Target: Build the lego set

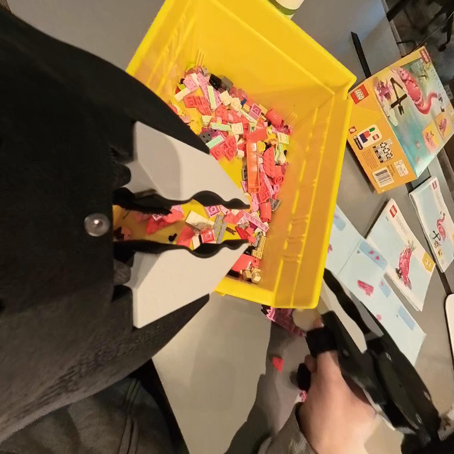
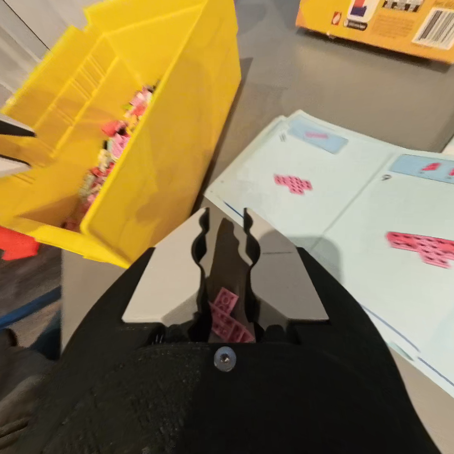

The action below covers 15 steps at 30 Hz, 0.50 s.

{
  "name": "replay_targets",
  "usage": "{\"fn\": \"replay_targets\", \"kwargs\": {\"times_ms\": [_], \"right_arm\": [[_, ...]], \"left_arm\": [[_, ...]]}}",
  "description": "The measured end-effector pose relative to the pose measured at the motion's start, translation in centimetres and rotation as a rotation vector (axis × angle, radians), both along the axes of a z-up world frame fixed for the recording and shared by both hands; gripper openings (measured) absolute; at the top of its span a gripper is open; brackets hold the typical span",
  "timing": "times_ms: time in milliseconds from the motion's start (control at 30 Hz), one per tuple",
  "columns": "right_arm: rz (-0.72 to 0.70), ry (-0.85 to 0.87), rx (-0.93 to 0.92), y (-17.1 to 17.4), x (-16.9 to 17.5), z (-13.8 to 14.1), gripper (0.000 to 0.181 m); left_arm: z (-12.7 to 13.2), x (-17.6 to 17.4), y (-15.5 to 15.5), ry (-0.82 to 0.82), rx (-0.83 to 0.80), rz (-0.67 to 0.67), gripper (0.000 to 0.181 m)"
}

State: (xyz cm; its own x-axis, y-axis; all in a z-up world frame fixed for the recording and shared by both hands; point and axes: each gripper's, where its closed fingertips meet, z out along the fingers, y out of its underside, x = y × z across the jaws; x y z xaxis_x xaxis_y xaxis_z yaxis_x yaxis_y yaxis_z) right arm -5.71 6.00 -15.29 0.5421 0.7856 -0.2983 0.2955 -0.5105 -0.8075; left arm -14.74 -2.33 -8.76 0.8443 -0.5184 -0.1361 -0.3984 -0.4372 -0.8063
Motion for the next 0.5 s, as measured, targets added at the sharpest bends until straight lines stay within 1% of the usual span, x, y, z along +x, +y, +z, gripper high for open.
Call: {"fn": "replay_targets", "kwargs": {"times_ms": [100,167,233,267,300,333,367,433,500], "right_arm": [[-0.04,0.149,0.064,0.1,1.2,3.5,0.051],[-0.056,0.244,0.122,-0.1,2.2,6.5,0.06],[-0.019,0.311,0.153,-1.1,2.3,8.9,0.064],[0.02,0.318,0.146,-1.9,1.8,9.5,0.066],[0.067,0.31,0.128,-2.9,1.0,9.7,0.069],[0.11,0.287,0.111,-3.7,0.0,9.5,0.072],[0.147,0.251,0.1,-4.5,-1.0,9.0,0.073],[0.168,0.16,0.095,-5.2,-2.7,7.5,0.072],[0.154,0.081,0.072,-5.3,-3.8,5.9,0.061]], "left_arm": [[0.8,-0.1,-0.1,-0.038,0.041,0.001,0.029],[2.5,-0.9,-0.3,-0.106,0.125,0.047,0.031],[4.7,-3.3,-0.5,-0.192,0.223,0.164,0.034],[5.7,-5.1,-0.7,-0.238,0.274,0.252,0.034],[6.4,-7.2,-0.8,-0.279,0.31,0.348,0.037],[6.7,-9.1,-1.0,-0.312,0.321,0.431,0.047],[6.2,-10.5,-1.0,-0.32,0.293,0.487,0.061],[3.8,-12.5,-0.8,-0.282,0.16,0.568,0.094],[1.7,-12.9,-0.3,-0.296,0.042,0.569,0.108]]}}
